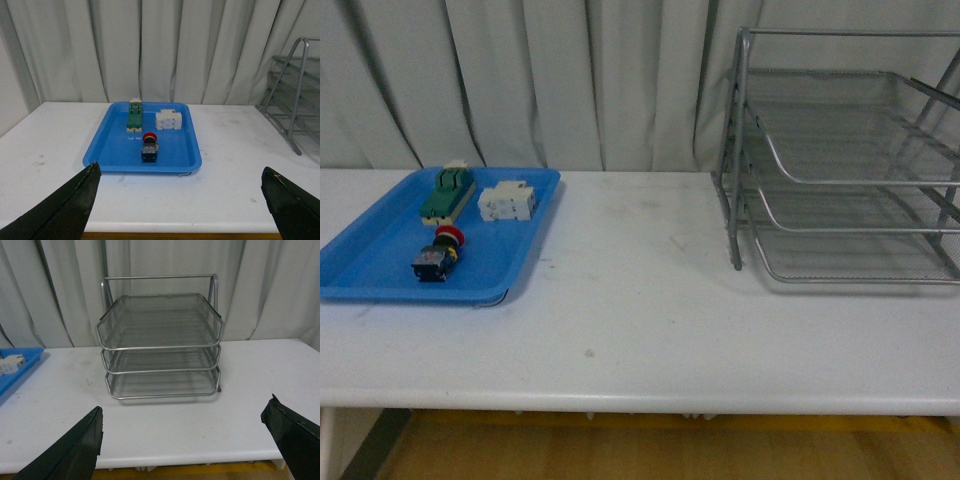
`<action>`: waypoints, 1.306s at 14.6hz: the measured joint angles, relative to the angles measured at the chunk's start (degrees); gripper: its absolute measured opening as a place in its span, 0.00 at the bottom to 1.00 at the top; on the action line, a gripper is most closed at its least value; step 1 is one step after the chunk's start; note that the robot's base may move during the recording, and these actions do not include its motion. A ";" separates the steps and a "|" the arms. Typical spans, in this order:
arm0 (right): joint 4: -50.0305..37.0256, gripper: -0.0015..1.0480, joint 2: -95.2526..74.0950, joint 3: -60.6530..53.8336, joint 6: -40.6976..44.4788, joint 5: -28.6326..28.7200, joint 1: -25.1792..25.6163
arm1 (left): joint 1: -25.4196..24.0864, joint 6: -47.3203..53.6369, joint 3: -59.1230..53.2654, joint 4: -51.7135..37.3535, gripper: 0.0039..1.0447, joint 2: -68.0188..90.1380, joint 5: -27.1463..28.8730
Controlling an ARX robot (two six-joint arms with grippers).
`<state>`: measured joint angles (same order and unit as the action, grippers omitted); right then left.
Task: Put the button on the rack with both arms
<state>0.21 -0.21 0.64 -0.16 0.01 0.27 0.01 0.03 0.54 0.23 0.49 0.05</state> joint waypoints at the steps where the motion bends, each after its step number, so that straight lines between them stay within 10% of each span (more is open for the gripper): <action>1: 0.00 0.94 0.00 0.00 0.00 0.00 0.00 | 0.00 0.00 0.00 0.00 0.94 0.00 0.00; 19: 0.00 0.94 0.00 0.00 0.00 0.00 0.00 | 0.00 0.00 0.00 0.00 0.94 0.00 0.00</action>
<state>0.21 -0.21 0.64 -0.16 0.01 0.27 0.01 0.03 0.54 0.23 0.49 0.05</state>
